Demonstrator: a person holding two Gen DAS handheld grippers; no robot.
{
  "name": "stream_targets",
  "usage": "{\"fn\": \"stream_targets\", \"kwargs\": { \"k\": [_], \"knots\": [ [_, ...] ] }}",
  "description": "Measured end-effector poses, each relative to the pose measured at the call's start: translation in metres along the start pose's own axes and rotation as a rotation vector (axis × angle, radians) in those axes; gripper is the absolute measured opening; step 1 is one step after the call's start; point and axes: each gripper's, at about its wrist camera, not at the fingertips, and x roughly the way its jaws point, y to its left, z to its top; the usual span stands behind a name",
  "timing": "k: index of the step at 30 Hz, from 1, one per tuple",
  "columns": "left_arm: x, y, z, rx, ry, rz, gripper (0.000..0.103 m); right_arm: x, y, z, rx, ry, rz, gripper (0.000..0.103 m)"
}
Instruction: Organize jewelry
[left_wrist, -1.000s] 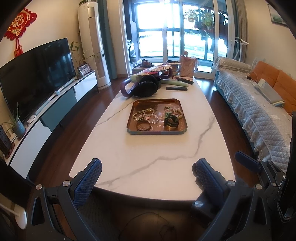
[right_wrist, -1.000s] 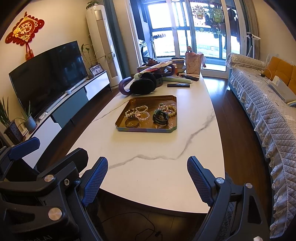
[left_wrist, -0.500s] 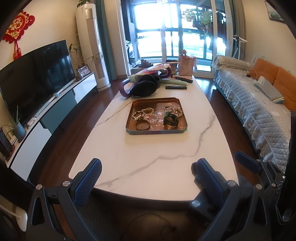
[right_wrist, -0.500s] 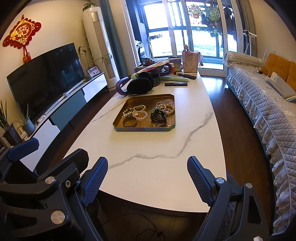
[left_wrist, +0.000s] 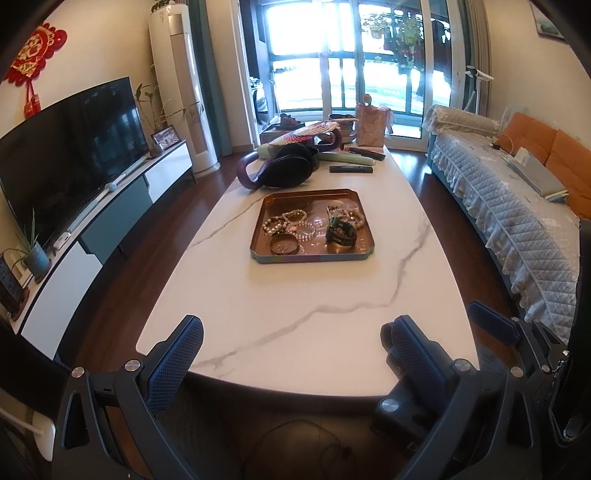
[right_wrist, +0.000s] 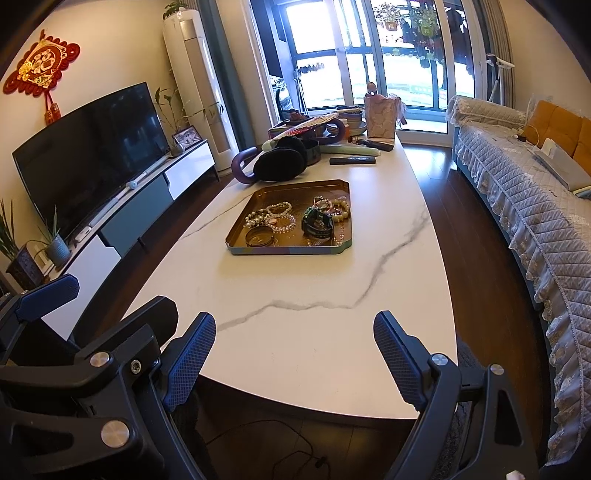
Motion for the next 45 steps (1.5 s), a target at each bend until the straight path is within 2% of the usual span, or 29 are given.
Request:
{"fn": "stream_targets", "kwargs": {
  "k": [45],
  "knots": [
    [0.007,-0.003,0.002,0.004,0.027,0.000,0.102,0.008,-0.001,-0.003,0.009,0.024,-0.002,0.086]
  ]
}}
